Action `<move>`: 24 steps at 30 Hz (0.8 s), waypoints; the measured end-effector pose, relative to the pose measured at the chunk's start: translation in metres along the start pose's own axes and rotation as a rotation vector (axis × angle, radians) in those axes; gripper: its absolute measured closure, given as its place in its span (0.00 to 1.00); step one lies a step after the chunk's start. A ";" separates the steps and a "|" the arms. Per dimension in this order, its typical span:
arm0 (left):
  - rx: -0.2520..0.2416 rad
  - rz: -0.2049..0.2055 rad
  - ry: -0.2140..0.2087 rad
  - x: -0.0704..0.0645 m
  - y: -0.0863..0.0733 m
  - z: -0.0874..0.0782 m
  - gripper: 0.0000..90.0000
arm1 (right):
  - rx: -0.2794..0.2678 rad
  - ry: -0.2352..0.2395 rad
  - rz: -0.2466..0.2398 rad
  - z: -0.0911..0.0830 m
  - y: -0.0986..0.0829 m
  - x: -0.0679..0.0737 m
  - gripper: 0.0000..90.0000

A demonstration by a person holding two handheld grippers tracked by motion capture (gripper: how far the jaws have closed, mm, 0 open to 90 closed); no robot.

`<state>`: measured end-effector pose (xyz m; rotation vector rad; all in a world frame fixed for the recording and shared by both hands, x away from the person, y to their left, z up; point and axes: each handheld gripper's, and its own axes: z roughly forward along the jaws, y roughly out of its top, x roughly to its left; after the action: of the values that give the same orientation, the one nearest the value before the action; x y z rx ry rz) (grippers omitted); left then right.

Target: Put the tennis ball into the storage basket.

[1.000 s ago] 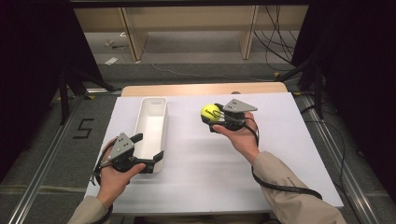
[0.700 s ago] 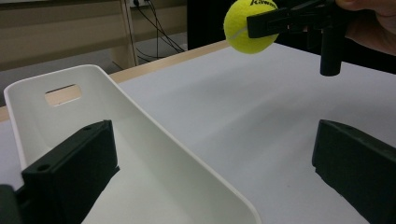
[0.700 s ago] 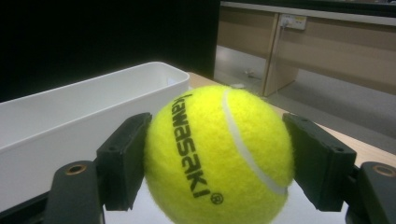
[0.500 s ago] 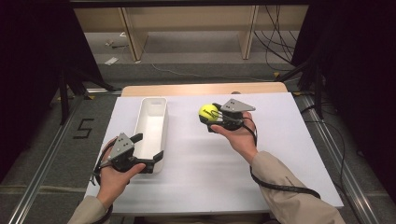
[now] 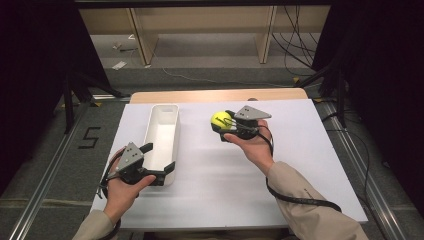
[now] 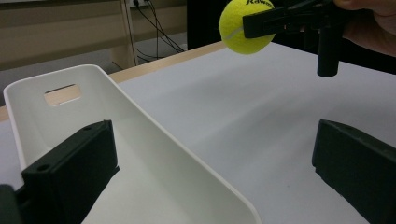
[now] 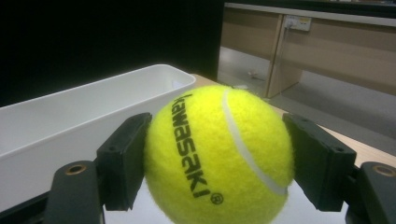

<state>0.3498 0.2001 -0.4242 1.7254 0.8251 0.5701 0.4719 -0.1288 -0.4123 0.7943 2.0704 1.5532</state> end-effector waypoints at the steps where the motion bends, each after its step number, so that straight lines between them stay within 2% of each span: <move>1: 0.000 0.000 0.000 0.000 0.000 0.000 0.00 | -0.001 0.000 -0.001 0.000 0.000 0.000 0.31; 24: -0.001 -0.001 -0.001 0.000 0.000 0.000 0.00 | -0.003 0.017 -0.008 0.008 0.004 0.007 0.31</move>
<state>0.3498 0.2002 -0.4243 1.7247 0.8250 0.5694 0.4733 -0.1175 -0.4107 0.7733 2.0796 1.5635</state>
